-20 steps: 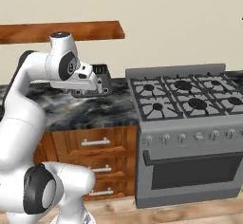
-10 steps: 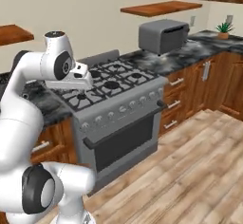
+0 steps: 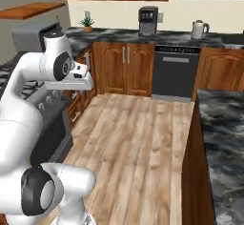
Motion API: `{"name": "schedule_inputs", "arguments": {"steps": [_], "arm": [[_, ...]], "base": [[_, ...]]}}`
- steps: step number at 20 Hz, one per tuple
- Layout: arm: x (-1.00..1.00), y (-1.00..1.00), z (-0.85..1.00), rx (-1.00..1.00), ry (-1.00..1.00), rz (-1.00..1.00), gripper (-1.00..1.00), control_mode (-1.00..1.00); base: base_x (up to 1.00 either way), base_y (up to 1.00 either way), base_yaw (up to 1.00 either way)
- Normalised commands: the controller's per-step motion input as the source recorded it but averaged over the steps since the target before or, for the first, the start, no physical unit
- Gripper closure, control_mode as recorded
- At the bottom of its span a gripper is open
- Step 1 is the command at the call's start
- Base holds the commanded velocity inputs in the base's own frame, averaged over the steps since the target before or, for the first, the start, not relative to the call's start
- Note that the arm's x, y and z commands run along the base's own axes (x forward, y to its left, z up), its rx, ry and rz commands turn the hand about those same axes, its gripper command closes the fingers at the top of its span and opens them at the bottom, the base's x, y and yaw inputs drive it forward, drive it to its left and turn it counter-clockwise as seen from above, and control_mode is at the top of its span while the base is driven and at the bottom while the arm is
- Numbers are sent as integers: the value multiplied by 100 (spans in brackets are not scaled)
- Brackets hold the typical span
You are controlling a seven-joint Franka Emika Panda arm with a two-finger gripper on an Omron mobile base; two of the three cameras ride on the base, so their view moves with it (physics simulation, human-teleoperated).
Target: Navigate to the fridge.
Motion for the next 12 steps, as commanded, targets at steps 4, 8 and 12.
{"name": "schedule_inputs", "arguments": {"steps": [4, 8, 12], "arm": [[0, 0, 0, 0, 0, 0, -100, 100], [0, 0, 0, 0, 0, 0, -100, 100], [0, 0, 0, 0, 0, 0, -100, 100]], "base": [[0, 3, -98], [38, 36, -80], [43, 33, -77]]}}
